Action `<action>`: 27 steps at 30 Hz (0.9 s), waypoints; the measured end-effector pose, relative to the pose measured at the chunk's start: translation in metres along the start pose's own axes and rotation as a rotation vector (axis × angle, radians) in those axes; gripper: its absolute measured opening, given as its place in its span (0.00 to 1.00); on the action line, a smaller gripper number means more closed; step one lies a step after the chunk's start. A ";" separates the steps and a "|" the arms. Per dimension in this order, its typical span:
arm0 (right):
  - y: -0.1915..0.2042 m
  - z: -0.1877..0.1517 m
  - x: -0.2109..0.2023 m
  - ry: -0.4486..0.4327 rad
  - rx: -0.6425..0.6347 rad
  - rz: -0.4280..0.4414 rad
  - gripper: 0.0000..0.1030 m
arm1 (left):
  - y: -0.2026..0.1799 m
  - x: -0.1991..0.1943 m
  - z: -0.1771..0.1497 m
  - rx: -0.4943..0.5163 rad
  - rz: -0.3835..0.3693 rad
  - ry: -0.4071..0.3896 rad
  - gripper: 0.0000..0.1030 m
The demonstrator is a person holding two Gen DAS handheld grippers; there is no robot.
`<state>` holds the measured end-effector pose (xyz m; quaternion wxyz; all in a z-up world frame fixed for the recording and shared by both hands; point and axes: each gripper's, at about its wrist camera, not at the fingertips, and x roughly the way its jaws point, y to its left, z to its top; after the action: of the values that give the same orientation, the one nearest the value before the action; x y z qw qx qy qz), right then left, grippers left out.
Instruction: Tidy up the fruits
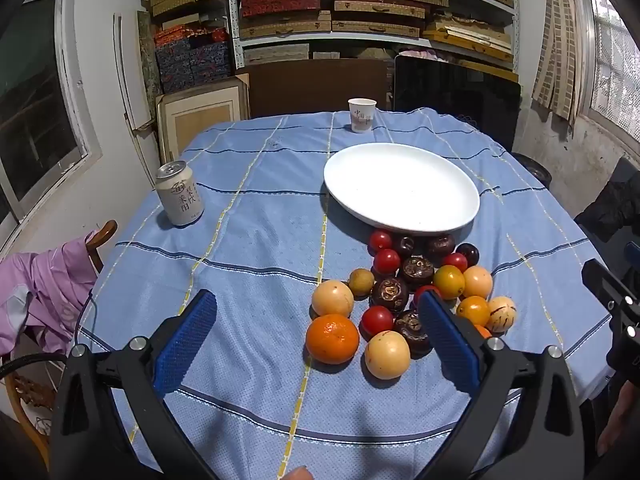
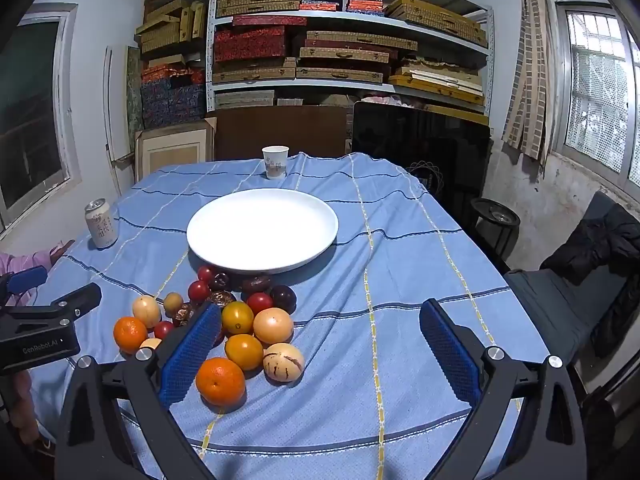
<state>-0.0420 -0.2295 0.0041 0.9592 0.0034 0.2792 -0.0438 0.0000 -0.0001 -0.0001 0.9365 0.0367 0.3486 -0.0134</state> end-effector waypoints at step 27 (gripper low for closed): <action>0.001 0.001 -0.004 -0.003 -0.003 0.017 0.97 | 0.000 0.000 -0.001 0.003 -0.002 -0.006 0.96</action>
<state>-0.0447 -0.2286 0.0073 0.9600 0.0044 0.2778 -0.0350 -0.0008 0.0001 -0.0002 0.9374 0.0380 0.3459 -0.0148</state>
